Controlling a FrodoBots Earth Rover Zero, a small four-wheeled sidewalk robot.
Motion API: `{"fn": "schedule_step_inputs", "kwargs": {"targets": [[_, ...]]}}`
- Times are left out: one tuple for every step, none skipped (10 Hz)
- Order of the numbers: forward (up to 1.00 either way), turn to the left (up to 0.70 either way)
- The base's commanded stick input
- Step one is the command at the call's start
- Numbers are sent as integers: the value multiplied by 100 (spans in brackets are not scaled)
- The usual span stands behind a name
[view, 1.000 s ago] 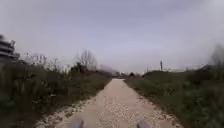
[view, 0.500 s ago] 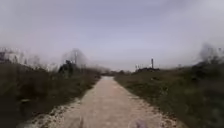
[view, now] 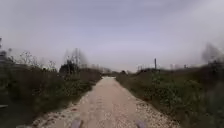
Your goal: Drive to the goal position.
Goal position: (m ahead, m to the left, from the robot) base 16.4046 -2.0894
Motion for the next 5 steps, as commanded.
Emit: {"fn": "schedule_step_inputs", "kwargs": {"targets": [[70,0],[70,0],[70,0],[70,0],[70,0]]}}
